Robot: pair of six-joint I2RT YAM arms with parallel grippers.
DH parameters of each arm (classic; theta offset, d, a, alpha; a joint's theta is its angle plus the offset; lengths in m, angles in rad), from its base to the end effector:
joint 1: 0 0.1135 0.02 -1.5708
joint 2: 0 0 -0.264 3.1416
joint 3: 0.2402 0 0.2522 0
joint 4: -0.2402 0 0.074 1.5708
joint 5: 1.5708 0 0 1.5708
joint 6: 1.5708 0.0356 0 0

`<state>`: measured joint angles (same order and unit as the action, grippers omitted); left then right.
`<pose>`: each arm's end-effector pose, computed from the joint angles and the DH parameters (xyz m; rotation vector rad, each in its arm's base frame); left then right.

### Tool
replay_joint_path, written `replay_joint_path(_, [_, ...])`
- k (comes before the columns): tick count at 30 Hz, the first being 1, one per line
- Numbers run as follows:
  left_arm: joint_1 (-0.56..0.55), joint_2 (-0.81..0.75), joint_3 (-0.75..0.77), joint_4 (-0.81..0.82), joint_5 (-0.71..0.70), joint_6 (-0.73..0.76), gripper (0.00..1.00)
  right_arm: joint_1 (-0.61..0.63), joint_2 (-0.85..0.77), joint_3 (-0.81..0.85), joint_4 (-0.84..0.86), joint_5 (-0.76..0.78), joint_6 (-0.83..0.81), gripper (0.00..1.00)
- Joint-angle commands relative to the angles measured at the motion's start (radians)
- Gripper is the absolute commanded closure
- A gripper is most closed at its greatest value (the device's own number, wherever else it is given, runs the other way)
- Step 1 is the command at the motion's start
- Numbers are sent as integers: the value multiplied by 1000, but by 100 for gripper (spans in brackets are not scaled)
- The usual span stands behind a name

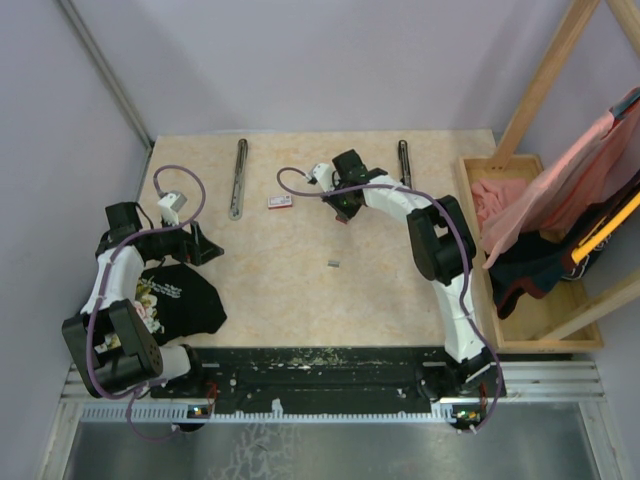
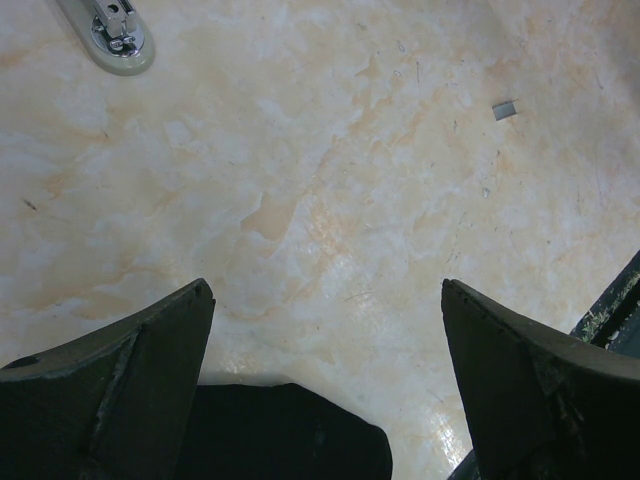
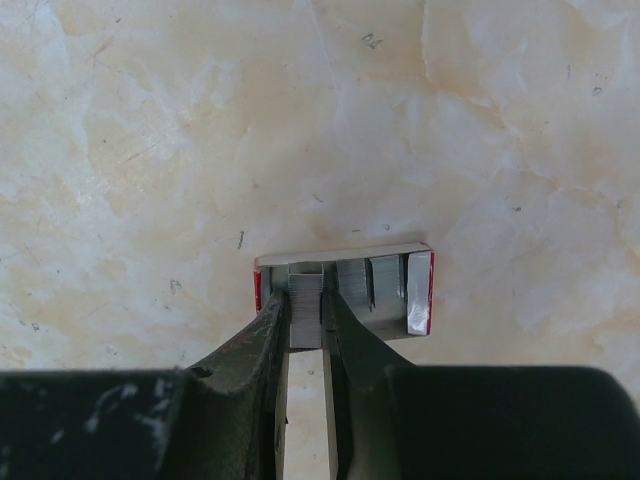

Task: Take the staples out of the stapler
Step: Place the staple in the staple box.

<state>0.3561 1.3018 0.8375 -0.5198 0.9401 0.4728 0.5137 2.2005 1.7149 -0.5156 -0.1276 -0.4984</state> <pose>0.2428 0.0596 0.2329 0.4544 2.1256 -0.7378 0.4150 0.2394 0.1735 -1.2868 2.2230 0.1698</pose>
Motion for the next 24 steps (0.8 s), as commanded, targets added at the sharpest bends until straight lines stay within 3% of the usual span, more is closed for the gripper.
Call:
replay_joint_path(1, [7,3,28,-8,25,19,0,-5,-24,-11,5,3,-13,89])
replay_joint_path(24, [7,3,28,-9,25,19,0,-6,-54,6,-12,8,-23,81])
